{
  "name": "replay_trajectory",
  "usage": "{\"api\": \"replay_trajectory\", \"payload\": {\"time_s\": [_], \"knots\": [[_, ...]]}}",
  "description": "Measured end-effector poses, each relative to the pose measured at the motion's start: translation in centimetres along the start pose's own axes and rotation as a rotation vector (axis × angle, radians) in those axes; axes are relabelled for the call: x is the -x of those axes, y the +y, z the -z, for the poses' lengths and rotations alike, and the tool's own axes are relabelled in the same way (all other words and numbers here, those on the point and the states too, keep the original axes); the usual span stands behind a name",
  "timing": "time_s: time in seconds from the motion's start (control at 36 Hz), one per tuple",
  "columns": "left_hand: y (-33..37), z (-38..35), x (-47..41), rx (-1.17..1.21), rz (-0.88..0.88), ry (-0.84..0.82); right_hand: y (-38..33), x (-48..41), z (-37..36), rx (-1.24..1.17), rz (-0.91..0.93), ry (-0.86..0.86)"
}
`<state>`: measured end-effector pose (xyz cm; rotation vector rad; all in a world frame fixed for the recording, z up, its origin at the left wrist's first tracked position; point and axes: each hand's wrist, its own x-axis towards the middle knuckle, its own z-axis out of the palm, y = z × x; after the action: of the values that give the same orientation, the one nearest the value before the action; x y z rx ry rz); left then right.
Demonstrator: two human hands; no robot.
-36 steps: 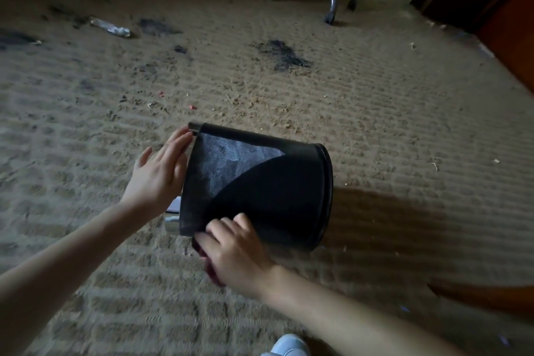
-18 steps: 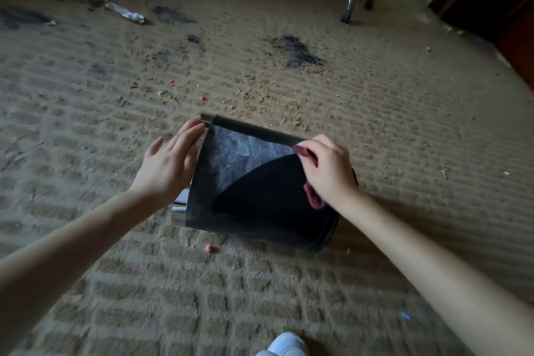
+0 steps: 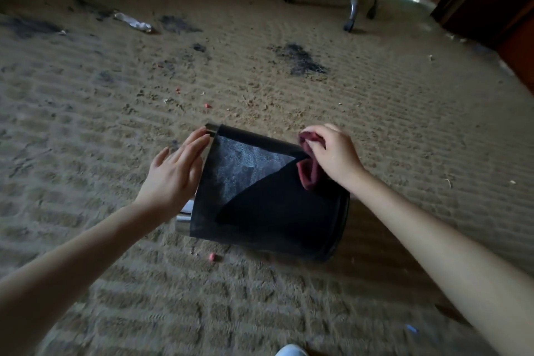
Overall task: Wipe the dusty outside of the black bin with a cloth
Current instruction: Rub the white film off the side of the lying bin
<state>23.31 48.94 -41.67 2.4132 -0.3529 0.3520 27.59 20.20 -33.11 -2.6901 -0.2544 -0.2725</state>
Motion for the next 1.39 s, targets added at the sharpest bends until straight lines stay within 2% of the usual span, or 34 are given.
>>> {"api": "replay_trajectory", "payload": {"time_s": [0.06, 0.22, 0.36, 0.44, 0.53, 0.58, 0.67, 0.75, 0.89, 1.06, 1.17, 1.22, 1.31, 1.36, 1.39], "knots": [[0.0, 0.0, 0.0, -0.004, -0.003, 0.001, 0.1, 0.3, -1.1, 0.014, -0.023, -0.073], [0.1, 0.2, 0.5, 0.005, -0.024, 0.001, -2.6, 4.4, -2.0, 0.05, 0.198, 0.049], [0.0, 0.2, 0.0, -0.022, -0.012, -0.013, -4.6, 10.5, -3.3, 0.053, 0.459, -0.143], [-0.1, 0.1, -0.1, -0.014, -0.018, 0.001, -5.0, 11.2, -3.3, 0.063, 0.542, -0.209], [-0.2, 0.0, 0.2, -0.011, -0.041, 0.031, -5.1, 8.2, -1.8, 0.006, 0.477, -0.041], [-0.1, 0.0, 0.4, -0.008, -0.055, 0.039, -4.6, 4.8, -0.8, -0.011, 0.311, 0.036], [0.0, 0.1, 0.5, -0.005, -0.054, 0.046, -2.6, 0.3, -1.0, 0.033, 0.046, -0.026], [-0.1, 0.1, 0.3, 0.005, -0.027, 0.016, -1.8, -0.1, -2.1, 0.03, -0.008, -0.055], [-0.2, 0.1, 0.2, 0.004, -0.018, -0.003, -4.0, 3.6, -2.1, 0.039, 0.192, 0.0], [-0.1, 0.0, -0.2, -0.032, 0.024, -0.005, -5.8, 10.4, -3.9, 0.157, 0.461, -0.077], [0.0, 0.2, 0.0, -0.031, 0.01, 0.001, -5.5, 9.5, -2.9, 0.164, 0.562, -0.079], [0.1, 0.2, 0.1, -0.026, 0.015, -0.004, -5.2, 7.0, -1.7, 0.143, 0.515, -0.031], [0.1, 0.2, 0.1, -0.017, 0.015, -0.013, -4.2, 2.0, -0.5, 0.077, 0.196, 0.032], [0.0, 0.3, 0.1, -0.017, 0.007, -0.017, -3.7, -0.3, -0.9, 0.068, 0.006, -0.068], [0.0, 0.3, 0.1, -0.017, 0.005, -0.021, -3.5, -0.8, -1.3, 0.072, -0.031, -0.12]]}}
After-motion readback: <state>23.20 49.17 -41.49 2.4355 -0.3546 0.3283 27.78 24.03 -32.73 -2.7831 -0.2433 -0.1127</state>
